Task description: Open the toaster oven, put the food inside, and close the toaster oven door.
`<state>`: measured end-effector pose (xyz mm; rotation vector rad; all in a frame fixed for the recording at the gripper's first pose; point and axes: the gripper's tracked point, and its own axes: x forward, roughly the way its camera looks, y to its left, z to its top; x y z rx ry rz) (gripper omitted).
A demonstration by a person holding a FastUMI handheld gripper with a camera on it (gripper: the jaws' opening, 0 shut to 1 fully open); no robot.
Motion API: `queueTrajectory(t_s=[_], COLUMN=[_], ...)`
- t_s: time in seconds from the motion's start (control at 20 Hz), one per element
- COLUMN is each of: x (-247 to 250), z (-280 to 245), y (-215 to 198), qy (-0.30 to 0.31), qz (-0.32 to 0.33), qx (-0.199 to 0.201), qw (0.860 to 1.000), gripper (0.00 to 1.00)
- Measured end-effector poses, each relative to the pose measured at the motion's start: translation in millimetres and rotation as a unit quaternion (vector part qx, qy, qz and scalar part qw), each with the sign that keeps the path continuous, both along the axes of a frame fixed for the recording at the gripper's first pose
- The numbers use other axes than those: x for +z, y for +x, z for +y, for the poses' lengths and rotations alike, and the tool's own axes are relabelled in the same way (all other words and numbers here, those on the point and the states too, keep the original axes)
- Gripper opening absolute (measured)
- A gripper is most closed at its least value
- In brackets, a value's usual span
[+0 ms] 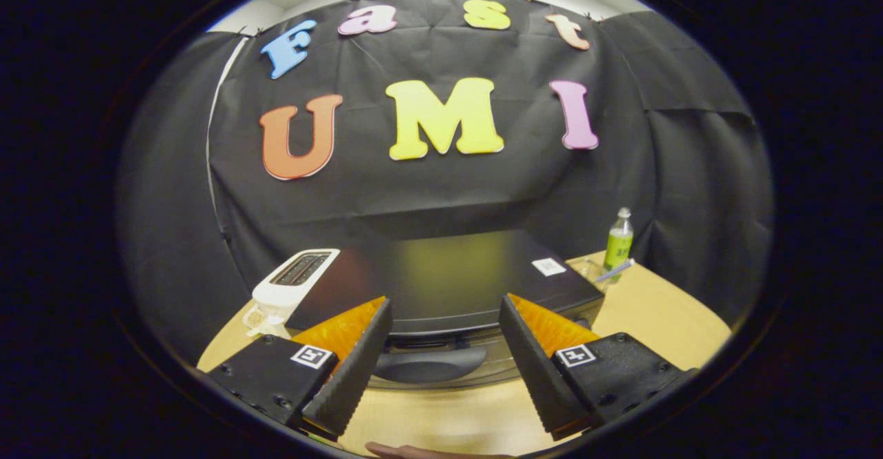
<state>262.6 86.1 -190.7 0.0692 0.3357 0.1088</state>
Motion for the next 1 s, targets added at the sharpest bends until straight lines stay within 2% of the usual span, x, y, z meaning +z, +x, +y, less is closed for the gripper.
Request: queueTrajectory(t_s=[0.1, 0.2, 0.25, 0.35, 0.7, 1.0], x=[-9.3, -30.3, -25.6, -27.5, -39.6, -77.9], z=[8.4, 11.3, 12.5, 10.5, 2.7, -8.9], y=[2.0, -3.2, -4.8, -8.5, -48.7, -96.9], qy=[-0.006, -0.049, -0.075, -0.098, -0.071, -0.042], qz=[0.005, 0.032, 0.010, 0.010, 0.061, 0.117], qx=[0.010, 0.006, 0.005, 0.000, -0.002, 0.017], qw=[1.000, 0.998, 0.997, 0.995, 0.996, 0.992], gripper=[1.00, 1.00, 1.00, 1.00, 1.00, 1.00])
